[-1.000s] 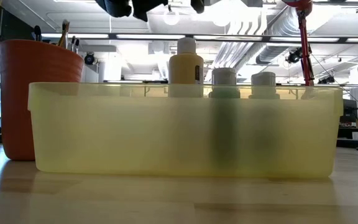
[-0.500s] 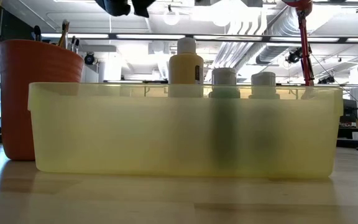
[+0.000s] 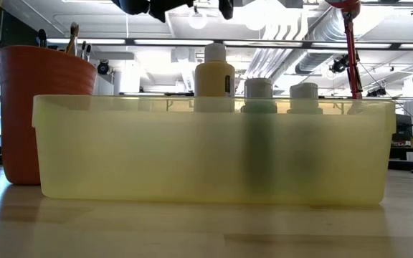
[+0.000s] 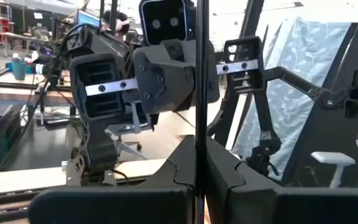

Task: Pick & Place Paint Supplies
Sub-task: Put the golden paintbrush into the orange cup

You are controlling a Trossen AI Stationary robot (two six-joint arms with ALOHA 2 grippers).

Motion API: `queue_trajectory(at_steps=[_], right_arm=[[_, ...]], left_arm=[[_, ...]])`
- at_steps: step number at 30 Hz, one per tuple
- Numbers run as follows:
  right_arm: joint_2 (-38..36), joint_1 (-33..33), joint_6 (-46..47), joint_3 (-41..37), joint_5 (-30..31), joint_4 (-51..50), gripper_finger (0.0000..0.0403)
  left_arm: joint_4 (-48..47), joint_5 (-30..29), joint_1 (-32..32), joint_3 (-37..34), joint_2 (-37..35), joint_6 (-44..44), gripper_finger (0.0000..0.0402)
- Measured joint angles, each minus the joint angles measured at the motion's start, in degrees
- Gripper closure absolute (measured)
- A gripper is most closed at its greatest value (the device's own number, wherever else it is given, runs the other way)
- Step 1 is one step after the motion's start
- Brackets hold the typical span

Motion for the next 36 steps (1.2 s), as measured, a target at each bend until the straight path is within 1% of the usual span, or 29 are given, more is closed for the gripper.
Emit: queue_trajectory(at_steps=[3,5,8,10,14,17,21,34,36], right_arm=[[0.1,-0.3,-1.0,0.0,0.0,0.1,0.038],[0.1,-0.3,-1.1,0.0,0.4,0.2,0.0358],[0.1,-0.8,-1.5,0.0,0.3,0.1,0.0314],[0.2,-1.3,-1.5,0.0,0.1,0.1,0.0287],[1.0,-2.3,-1.5,0.0,-1.6,-0.1,0.0254],[1.4,-2.6,-1.5,0.0,-2.0,-0.2,0.0247],[1.4,-2.6,-1.8,0.0,-4.0,-0.1,0.0248],[1.4,-3.7,-1.2,0.0,-4.2,-0.6,0.025],[1.4,-4.1,-1.2,0.0,-5.1,-0.6,0.025]], left_arm=[[-0.5,-0.8,-0.2,0.0,0.0,0.0,0.0398],[-0.4,-0.9,-0.2,0.0,0.0,0.0,0.0398],[-0.4,-1.2,-0.8,0.0,0.2,0.0,0.0398],[-0.5,-2.5,-1.5,0.0,0.5,0.1,0.0398],[-0.7,-5.6,-2.6,0.0,0.5,1.5,0.0398],[-1.2,-7.6,-3.2,0.0,0.5,2.8,0.0398],[-2.1,-8.9,-3.2,0.0,0.5,2.6,0.0398],[-2.1,-10.1,-4.0,0.0,0.5,2.5,0.0398],[-2.1,-10.2,-4.6,0.0,0.5,2.5,0.0398]])
